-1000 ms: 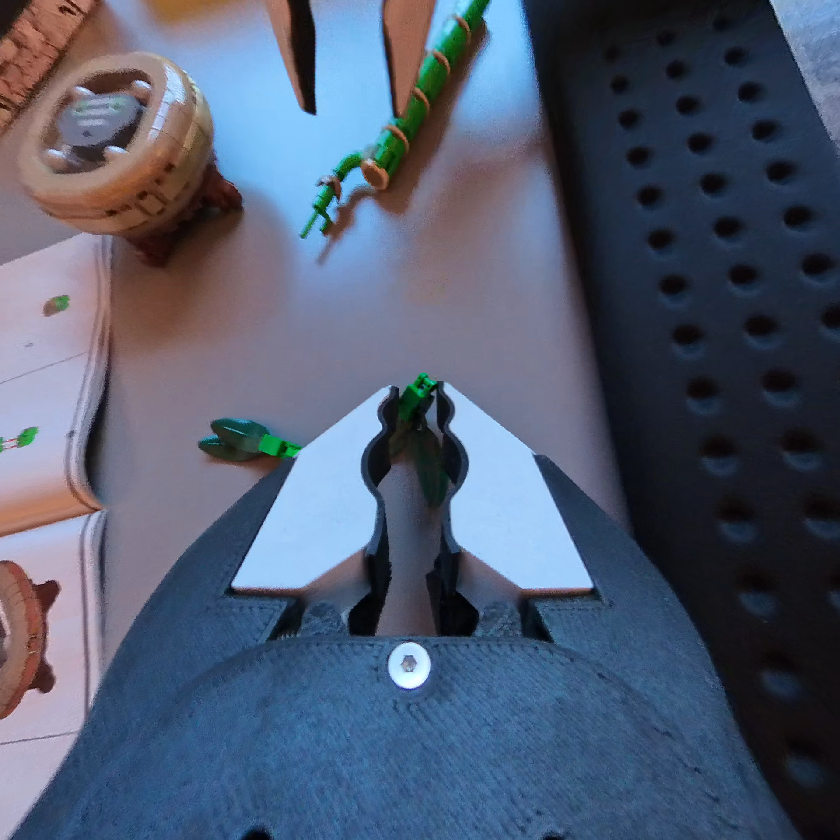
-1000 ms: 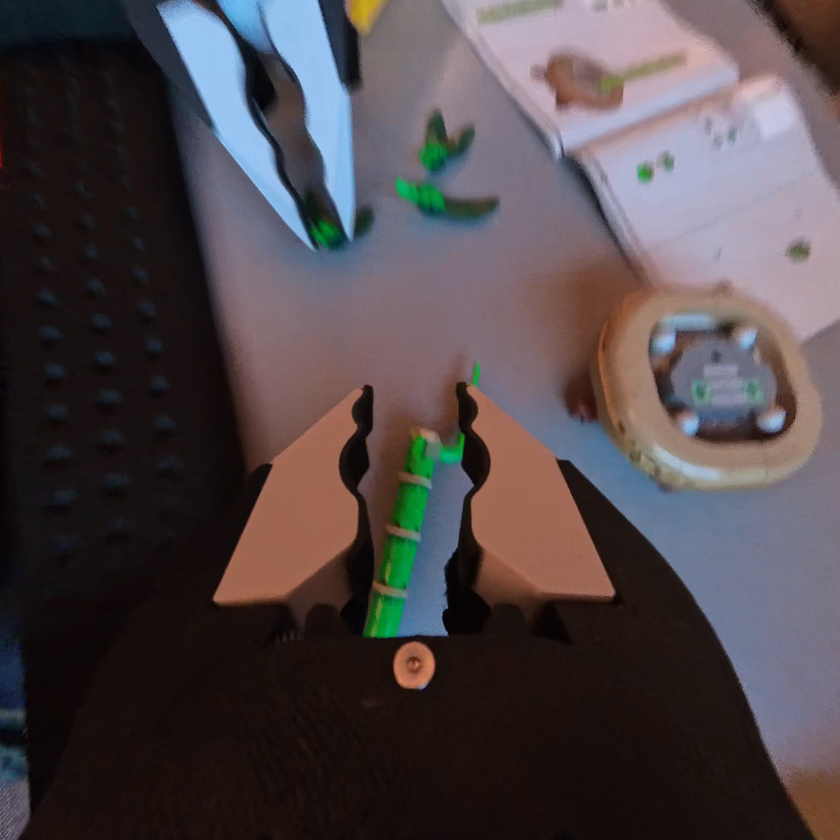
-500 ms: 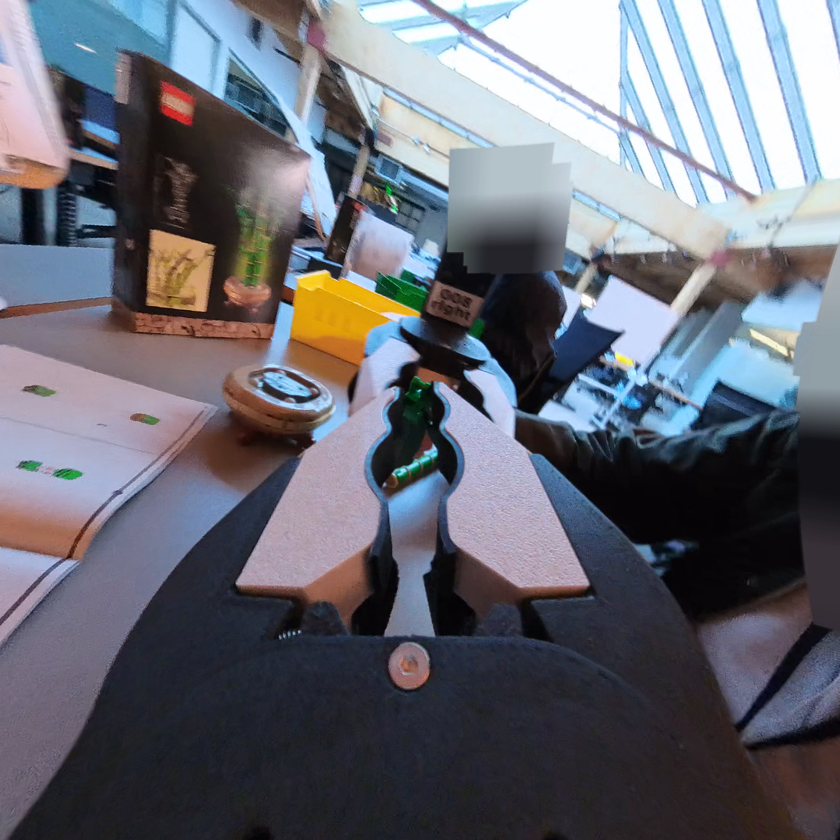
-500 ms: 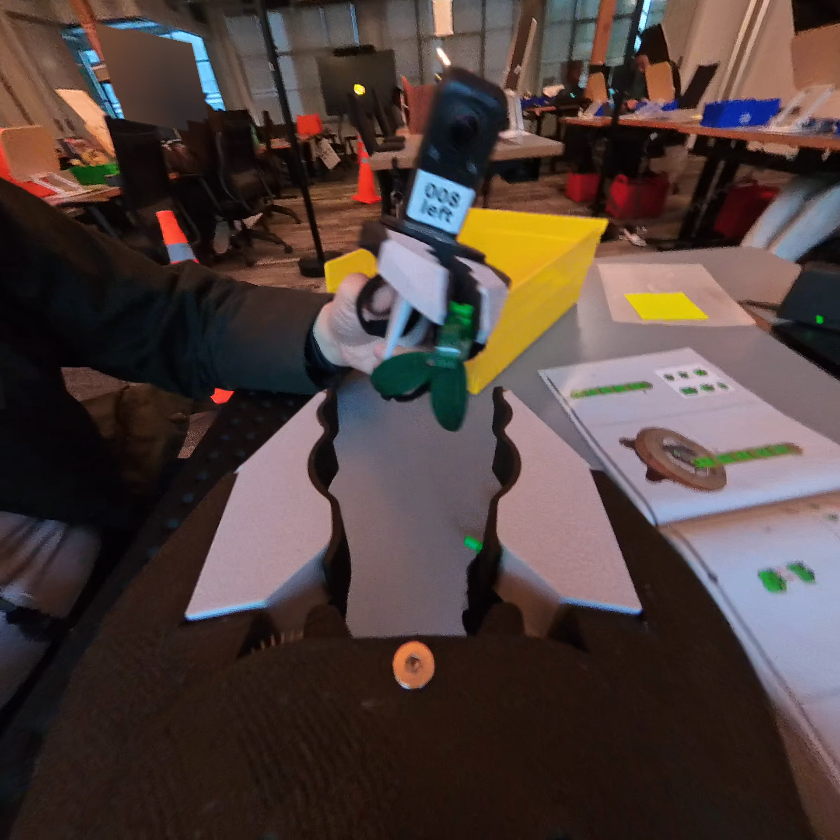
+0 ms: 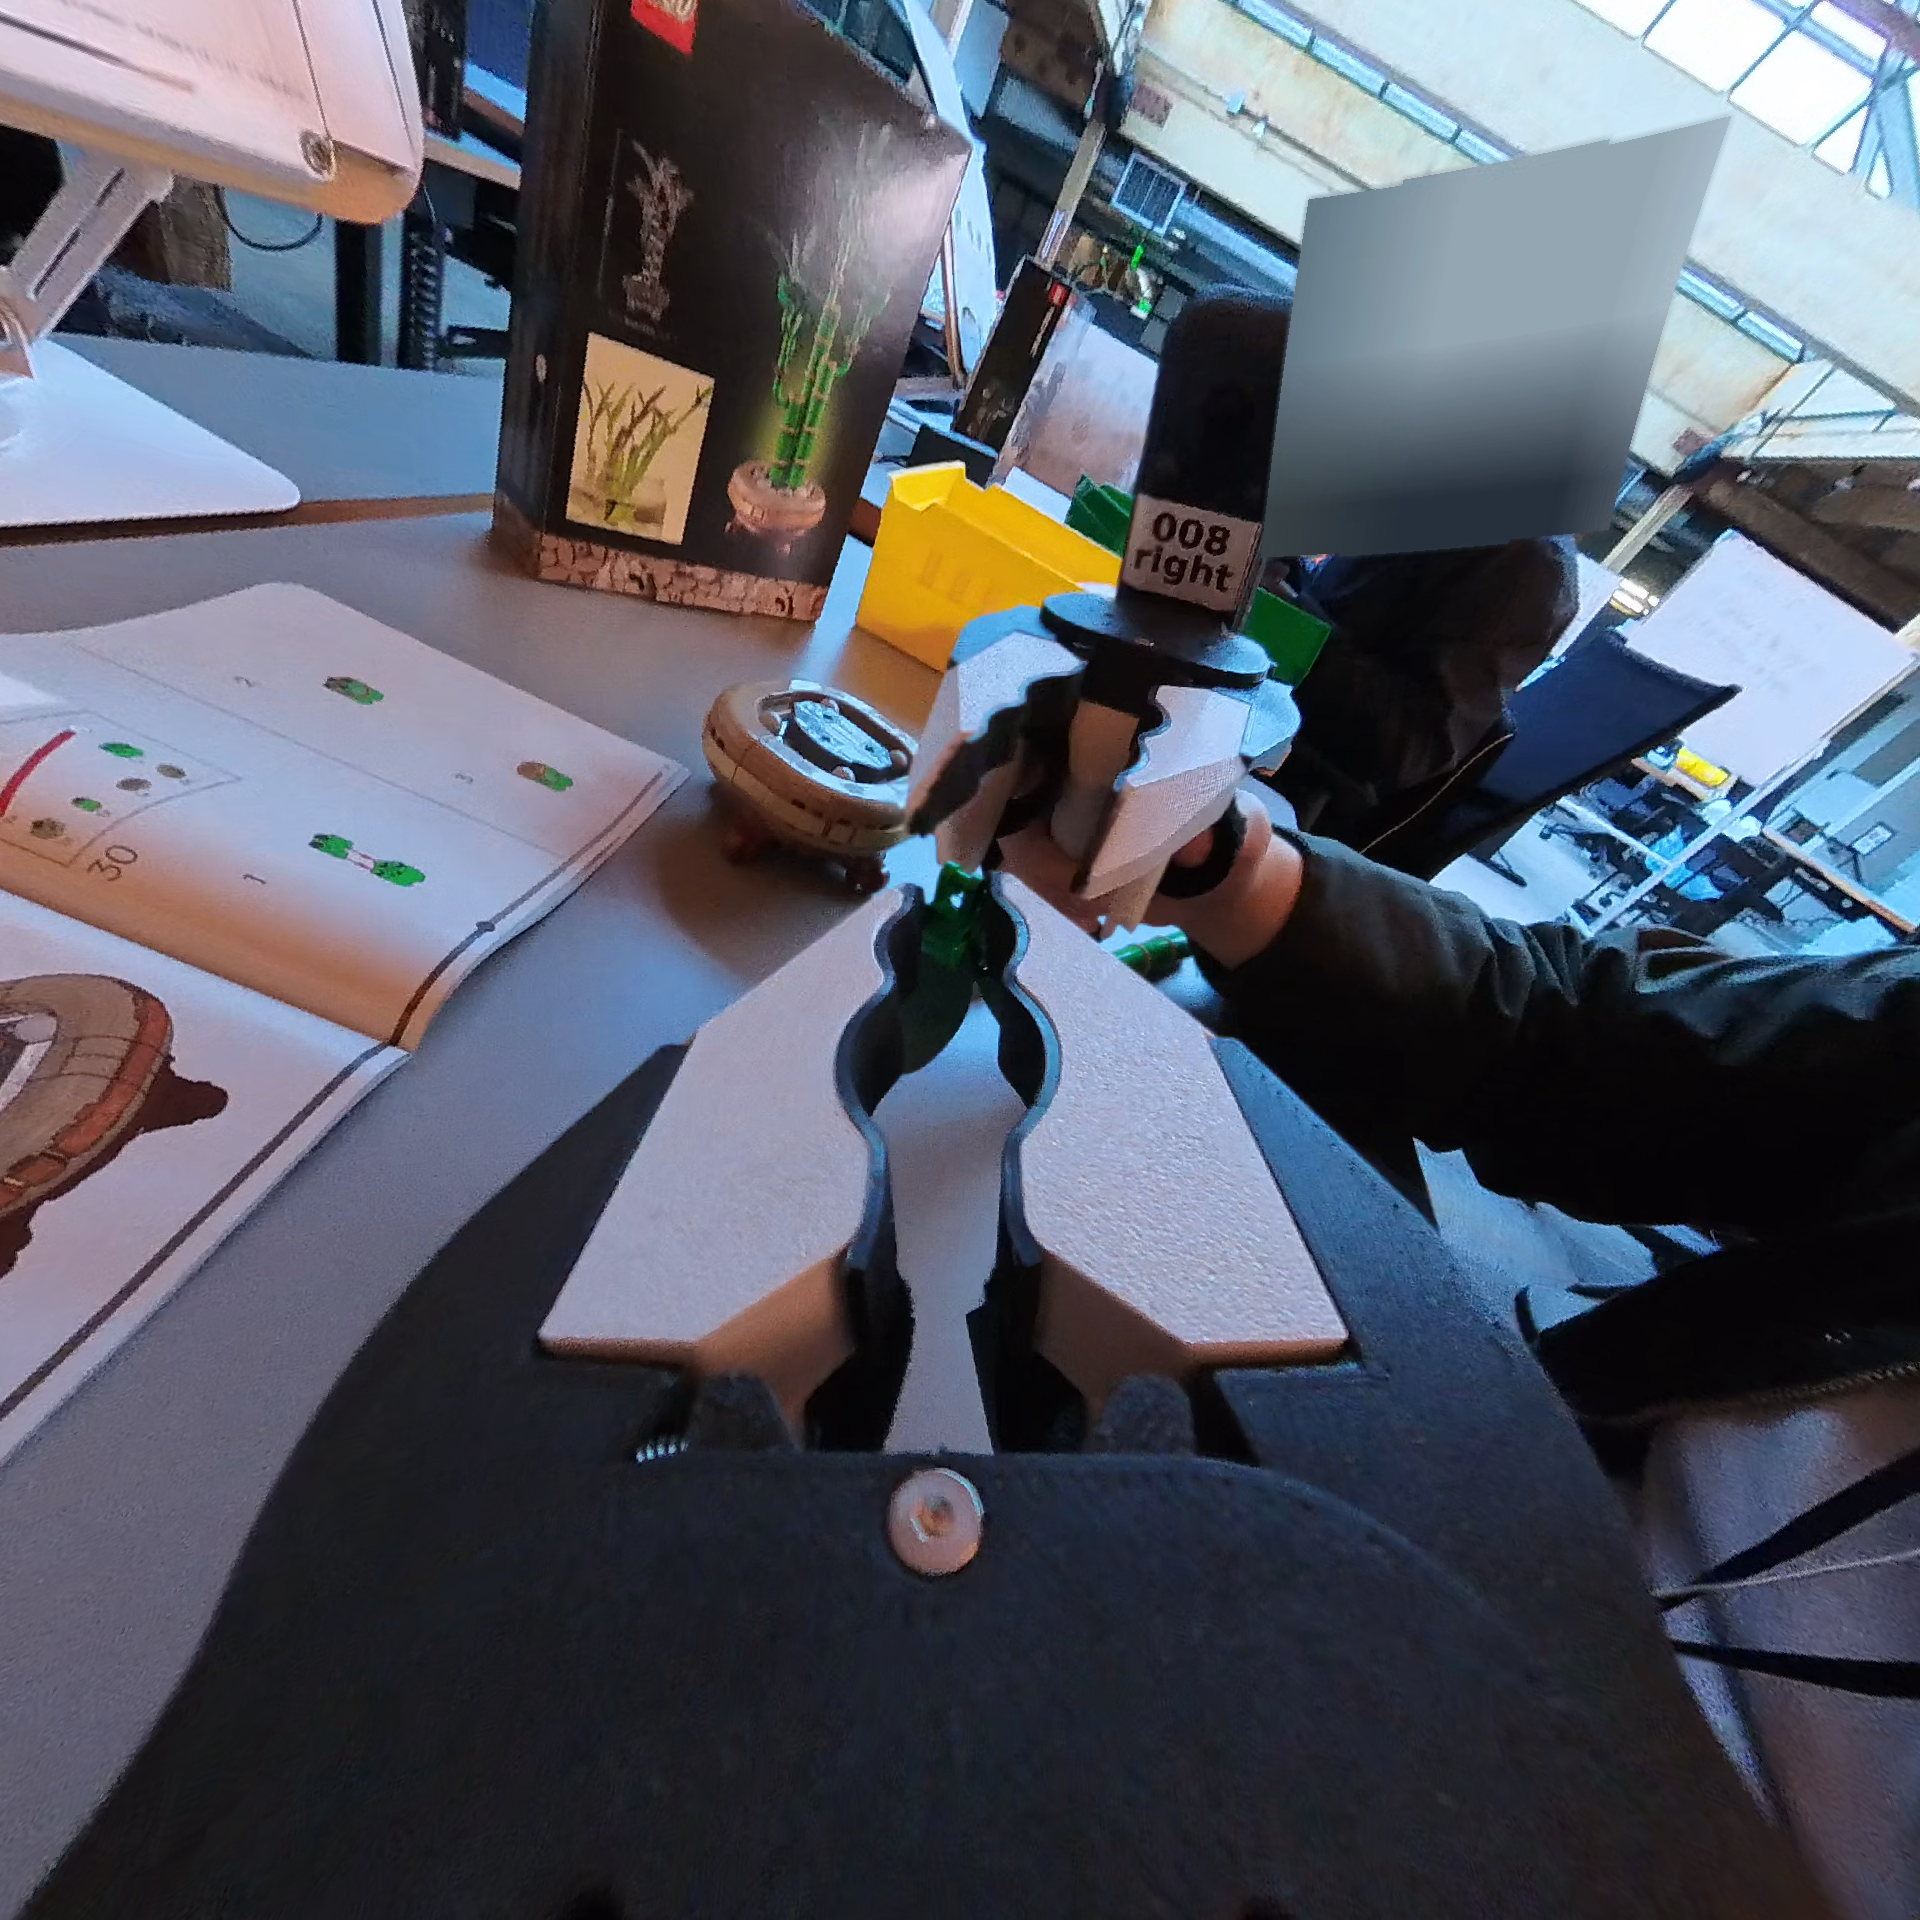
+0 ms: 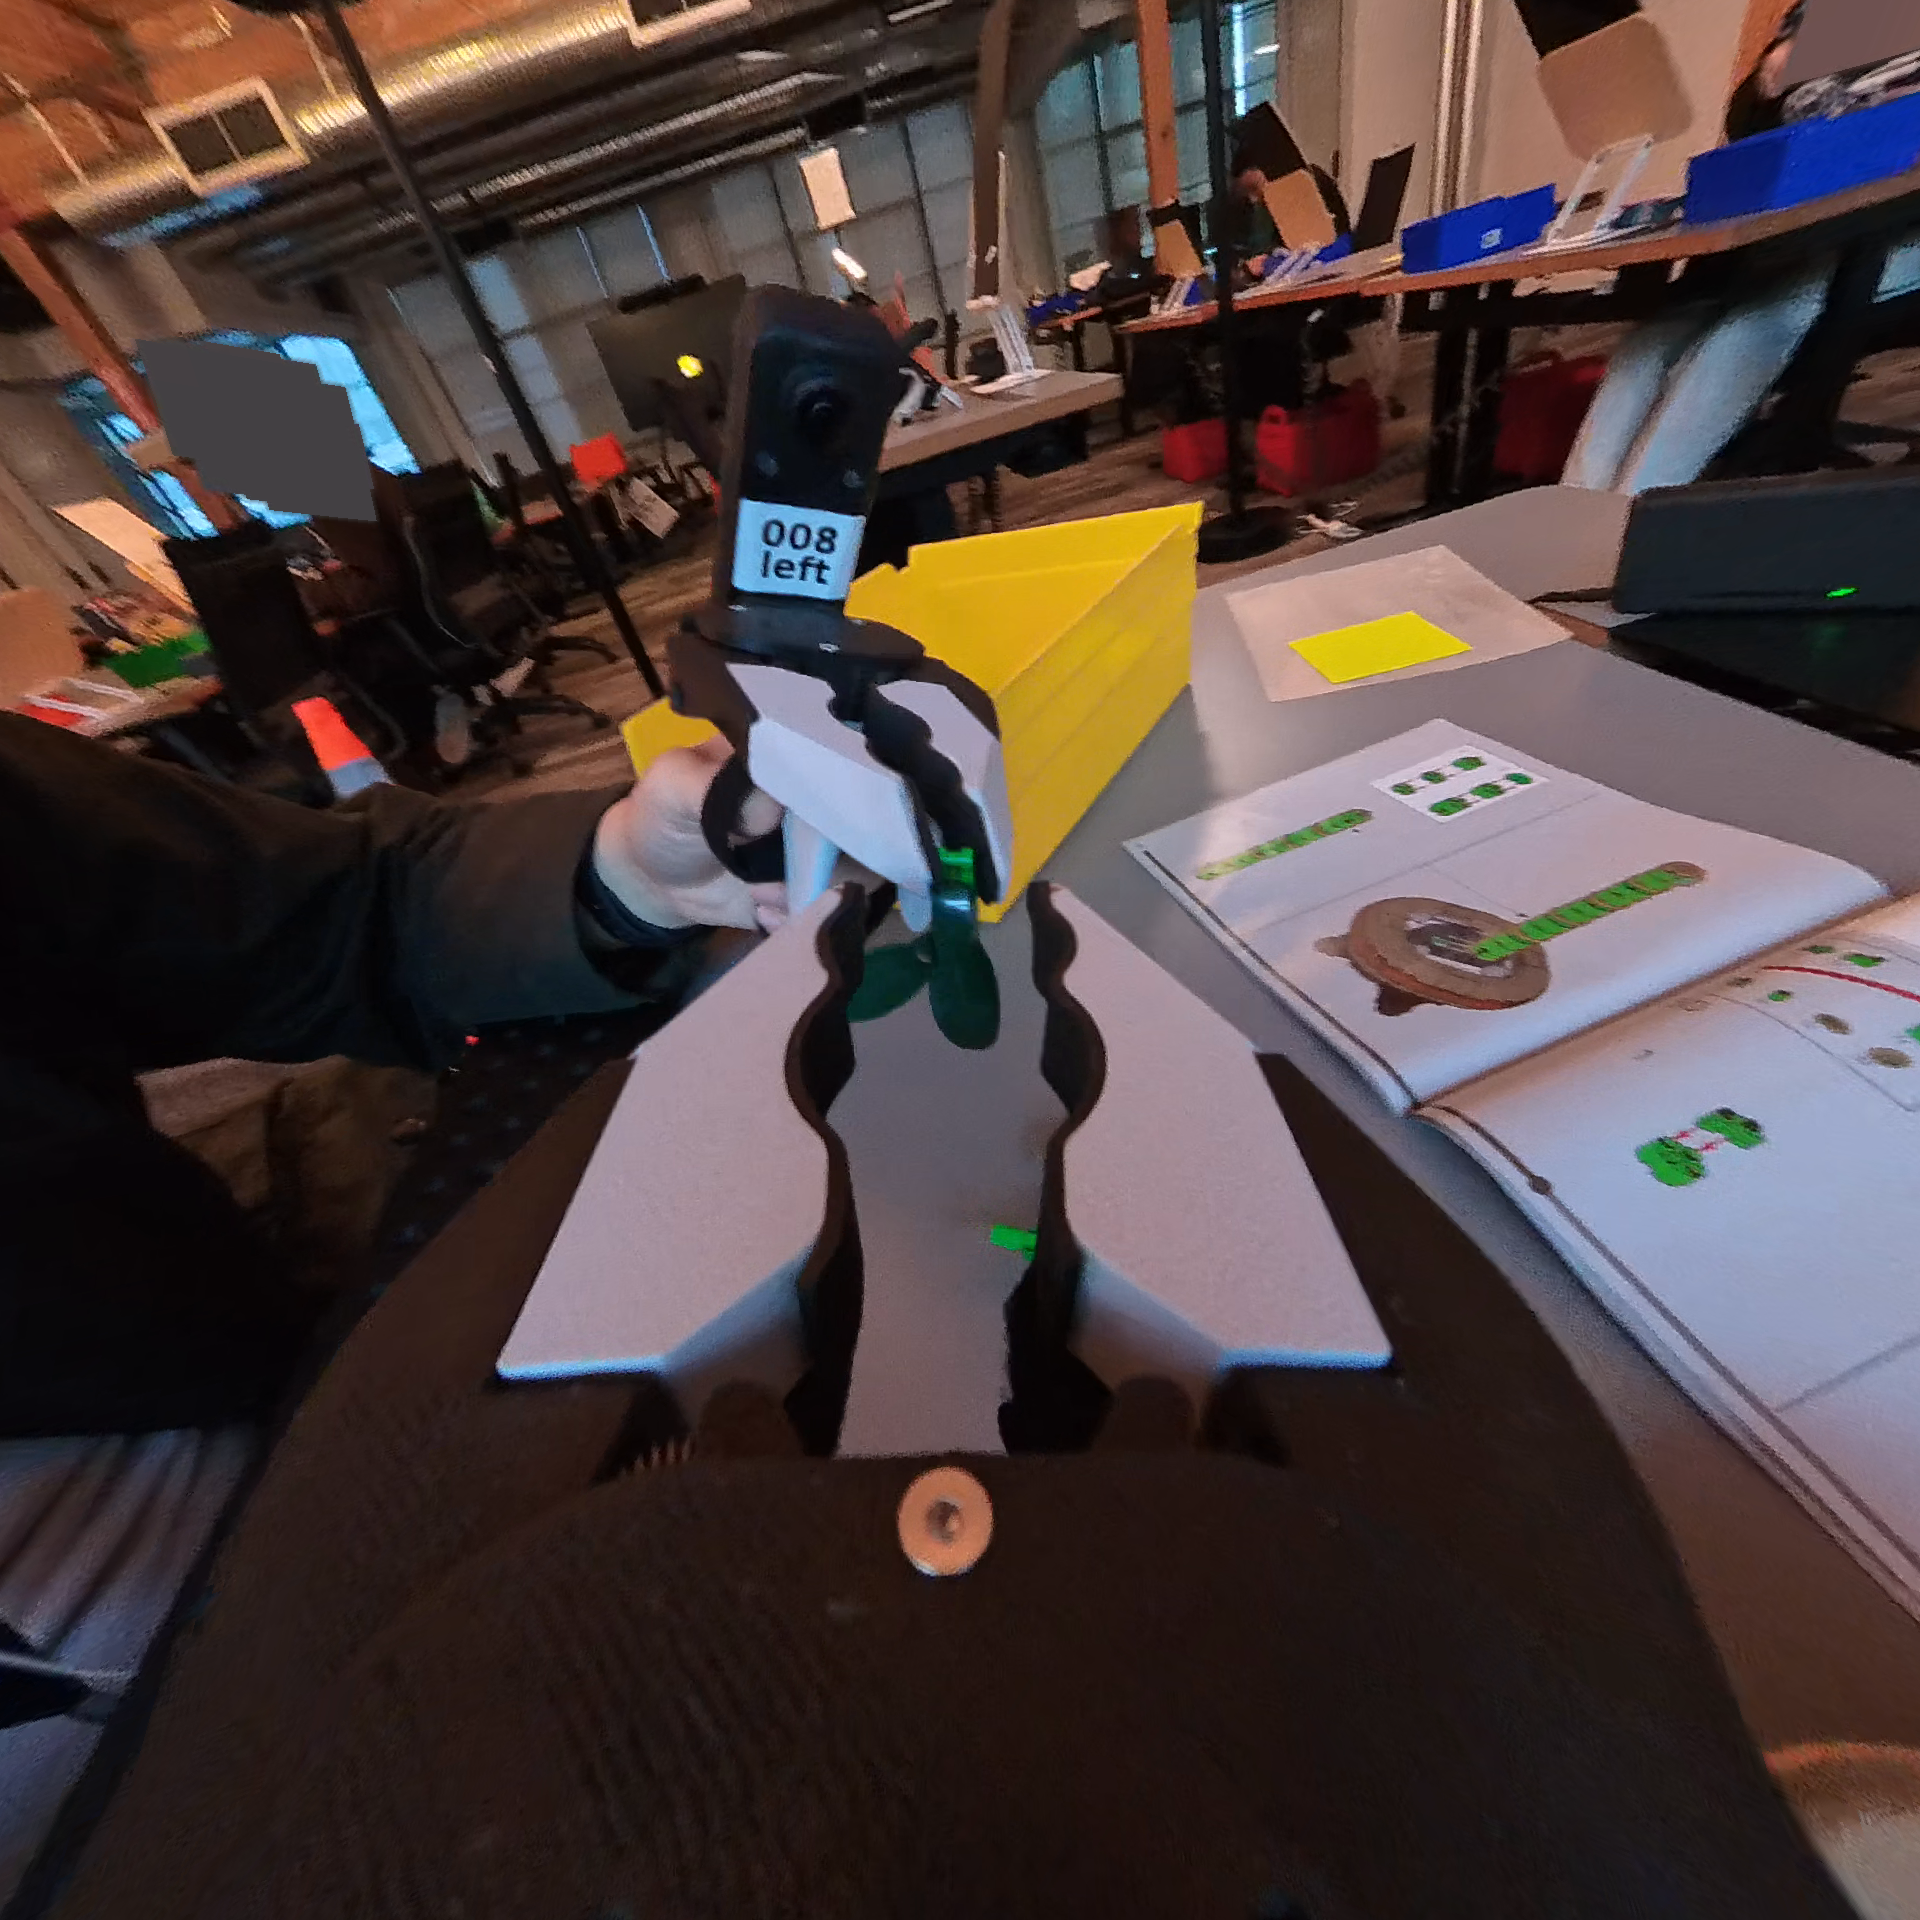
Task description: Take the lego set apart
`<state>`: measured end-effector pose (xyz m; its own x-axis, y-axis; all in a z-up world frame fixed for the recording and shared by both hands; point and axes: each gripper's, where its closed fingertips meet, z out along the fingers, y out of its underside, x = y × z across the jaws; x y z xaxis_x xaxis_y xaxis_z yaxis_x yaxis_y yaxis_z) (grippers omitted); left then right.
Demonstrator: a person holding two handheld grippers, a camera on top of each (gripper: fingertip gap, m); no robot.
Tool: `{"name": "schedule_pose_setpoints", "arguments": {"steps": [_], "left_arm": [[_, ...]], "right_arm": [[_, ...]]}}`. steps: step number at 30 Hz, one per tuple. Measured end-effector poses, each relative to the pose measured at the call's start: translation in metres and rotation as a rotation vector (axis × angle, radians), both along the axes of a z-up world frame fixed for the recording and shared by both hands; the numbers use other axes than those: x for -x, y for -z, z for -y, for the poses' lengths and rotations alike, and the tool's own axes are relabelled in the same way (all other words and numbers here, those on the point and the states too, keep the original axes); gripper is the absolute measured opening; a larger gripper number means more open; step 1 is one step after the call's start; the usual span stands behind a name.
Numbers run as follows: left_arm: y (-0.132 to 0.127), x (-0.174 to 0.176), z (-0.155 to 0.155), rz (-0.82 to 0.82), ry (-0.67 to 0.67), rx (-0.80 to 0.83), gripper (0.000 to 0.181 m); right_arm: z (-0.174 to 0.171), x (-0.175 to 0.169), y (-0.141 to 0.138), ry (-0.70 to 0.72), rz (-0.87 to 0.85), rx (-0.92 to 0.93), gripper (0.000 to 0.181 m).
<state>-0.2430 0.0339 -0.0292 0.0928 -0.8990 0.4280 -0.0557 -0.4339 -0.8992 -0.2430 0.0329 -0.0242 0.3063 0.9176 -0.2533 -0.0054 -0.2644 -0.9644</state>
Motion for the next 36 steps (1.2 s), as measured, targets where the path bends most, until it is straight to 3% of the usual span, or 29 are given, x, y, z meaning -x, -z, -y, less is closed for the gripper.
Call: {"name": "schedule_pose_setpoints", "arguments": {"steps": [6, 9, 11, 12, 17, 23, 27, 29, 32, 35, 36], "left_arm": [[0.002, -0.001, 0.001, -0.01, 0.008, 0.006, 0.009], [-0.003, 0.001, 0.003, 0.034, 0.039, 0.044, 0.009], [-0.008, 0.004, -0.003, 0.089, 0.034, 0.109, 0.031], [-0.009, 0.006, -0.007, 0.111, 0.023, 0.142, 0.032], [-0.011, 0.005, -0.005, 0.145, 0.059, 0.166, 0.029], [-0.016, 0.003, 0.005, 0.125, 0.041, -0.009, 0.029], [-0.018, 0.0, 0.012, 0.13, 0.077, -0.034, 0.025], [-0.019, 0.0, 0.017, 0.127, 0.1, -0.063, 0.005], [-0.017, 0.0, 0.017, 0.095, 0.093, -0.098, 0.005], [-0.009, -0.002, 0.016, 0.063, 0.101, -0.073, 0.005], [-0.009, -0.003, 0.017, 0.066, 0.109, -0.063, 0.005]], "right_arm": [[0.001, 0.008, 0.014, -0.044, 0.018, 0.077, 0.007], [0.003, 0.009, 0.01, -0.072, -0.015, 0.113, 0.006], [0.005, 0.007, 0.004, -0.105, -0.085, 0.181, 0.006], [0.004, 0.004, 0.0, -0.115, -0.135, 0.216, 0.006], [-0.002, -0.011, -0.019, -0.157, -0.325, 0.334, 0.006], [0.007, -0.004, -0.017, -0.201, -0.301, 0.337, 0.006], [0.014, 0.002, -0.015, -0.235, -0.273, 0.315, 0.006], [0.013, 0.003, -0.014, -0.226, -0.271, 0.306, 0.006], [0.012, 0.002, -0.013, -0.221, -0.264, 0.283, 0.007], [0.013, 0.005, -0.014, -0.212, -0.258, 0.252, 0.02], [0.012, 0.005, -0.012, -0.198, -0.239, 0.251, 0.014]]}}
